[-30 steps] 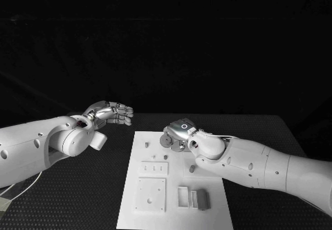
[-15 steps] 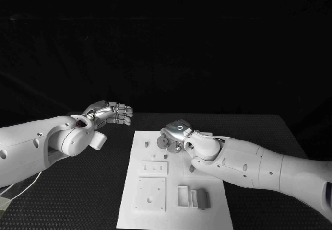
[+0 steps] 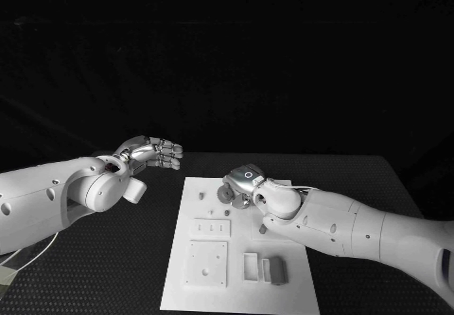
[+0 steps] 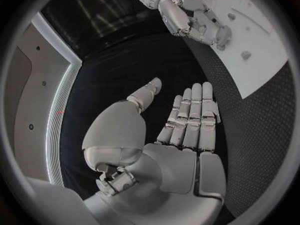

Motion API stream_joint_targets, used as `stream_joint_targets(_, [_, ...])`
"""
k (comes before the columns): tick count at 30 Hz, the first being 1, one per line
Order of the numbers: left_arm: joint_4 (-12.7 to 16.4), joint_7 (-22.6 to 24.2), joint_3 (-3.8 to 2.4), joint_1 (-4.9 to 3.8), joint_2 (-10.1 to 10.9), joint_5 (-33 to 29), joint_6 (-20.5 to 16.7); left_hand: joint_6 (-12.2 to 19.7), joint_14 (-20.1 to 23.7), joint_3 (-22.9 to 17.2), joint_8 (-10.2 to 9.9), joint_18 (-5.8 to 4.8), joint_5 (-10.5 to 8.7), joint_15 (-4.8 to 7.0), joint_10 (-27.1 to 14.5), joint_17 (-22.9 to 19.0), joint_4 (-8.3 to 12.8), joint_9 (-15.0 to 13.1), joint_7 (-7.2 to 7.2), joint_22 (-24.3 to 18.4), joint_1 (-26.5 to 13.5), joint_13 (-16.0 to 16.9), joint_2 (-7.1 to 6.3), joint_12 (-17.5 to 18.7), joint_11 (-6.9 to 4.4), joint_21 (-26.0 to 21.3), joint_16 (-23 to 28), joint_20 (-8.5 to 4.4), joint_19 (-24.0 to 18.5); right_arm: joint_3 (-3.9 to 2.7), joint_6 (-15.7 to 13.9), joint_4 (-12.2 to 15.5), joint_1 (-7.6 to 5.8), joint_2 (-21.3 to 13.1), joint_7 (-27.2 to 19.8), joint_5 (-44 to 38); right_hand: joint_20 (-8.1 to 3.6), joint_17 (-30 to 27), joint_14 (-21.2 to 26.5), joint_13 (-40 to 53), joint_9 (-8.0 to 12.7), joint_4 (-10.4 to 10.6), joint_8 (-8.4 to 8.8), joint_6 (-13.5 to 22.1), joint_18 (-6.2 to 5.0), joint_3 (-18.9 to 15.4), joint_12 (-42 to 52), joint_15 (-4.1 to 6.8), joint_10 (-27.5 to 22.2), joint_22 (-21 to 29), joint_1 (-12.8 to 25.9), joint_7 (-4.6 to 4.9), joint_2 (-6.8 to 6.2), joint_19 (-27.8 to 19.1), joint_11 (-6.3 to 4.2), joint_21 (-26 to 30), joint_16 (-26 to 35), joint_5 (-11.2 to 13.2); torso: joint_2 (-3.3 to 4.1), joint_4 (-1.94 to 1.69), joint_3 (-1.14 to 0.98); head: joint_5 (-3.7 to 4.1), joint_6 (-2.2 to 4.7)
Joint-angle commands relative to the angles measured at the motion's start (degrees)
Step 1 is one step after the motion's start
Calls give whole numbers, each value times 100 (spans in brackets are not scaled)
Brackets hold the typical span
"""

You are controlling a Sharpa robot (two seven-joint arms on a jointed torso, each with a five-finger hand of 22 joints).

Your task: Assemble the parts on the task board

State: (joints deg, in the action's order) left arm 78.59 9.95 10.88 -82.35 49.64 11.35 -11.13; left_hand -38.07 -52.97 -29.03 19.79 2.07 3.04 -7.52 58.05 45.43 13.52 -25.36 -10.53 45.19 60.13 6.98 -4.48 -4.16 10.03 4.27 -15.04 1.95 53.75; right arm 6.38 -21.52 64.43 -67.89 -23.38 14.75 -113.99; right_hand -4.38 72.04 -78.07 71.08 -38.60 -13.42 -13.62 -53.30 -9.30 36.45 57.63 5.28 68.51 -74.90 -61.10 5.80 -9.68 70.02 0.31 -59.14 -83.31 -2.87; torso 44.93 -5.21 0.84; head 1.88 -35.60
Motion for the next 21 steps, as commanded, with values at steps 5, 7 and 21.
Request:
stream_joint_targets(5, [11, 58, -5, -7, -15, 9, 71, 19, -20, 13, -12, 82, -22, -16, -21, 6, -15, 7, -128, 0, -23, -10, -28, 15, 9, -33, 41, 0, -42, 4, 47, -23, 12, 37, 68, -61, -9, -2, -6, -10, -3, 32, 17, -81, -570, 10, -9, 41, 48, -54, -4, 94, -57, 44, 1, 31, 5, 14, 7, -9, -3, -5, -22])
stream_joint_targets(7, [10, 59, -5, -7, -22, 9, 73, 19, -20, 12, -11, 83, -22, -16, -21, 7, -15, 7, -126, 0, -22, -10, -28, 15, 8, -33, 41, 0, -43, 3, 31, -27, 12, 54, 71, -61, -9, -1, -6, -10, -3, 33, 18, -80, -570, 10, -9, 41, 48, -54, -4, 94, -57, 45, 1, 31, 5, 14, 4, -7, -4, -8, -24])
stream_joint_targets(21, [11, 56, -6, -8, -25, 10, 75, 18, -20, 11, -11, 82, -22, -16, -22, 9, -14, 7, -123, 0, -21, -11, -29, 16, 7, -33, 44, 1, -43, 3, 233, -68, 12, 120, 22, 60, -9, -1, -9, -11, -1, 54, 25, -72, -570, 10, -9, 39, 50, -54, 8, 97, -57, 48, 4, 33, 6, 15, 0, -4, 3, -21, -30])
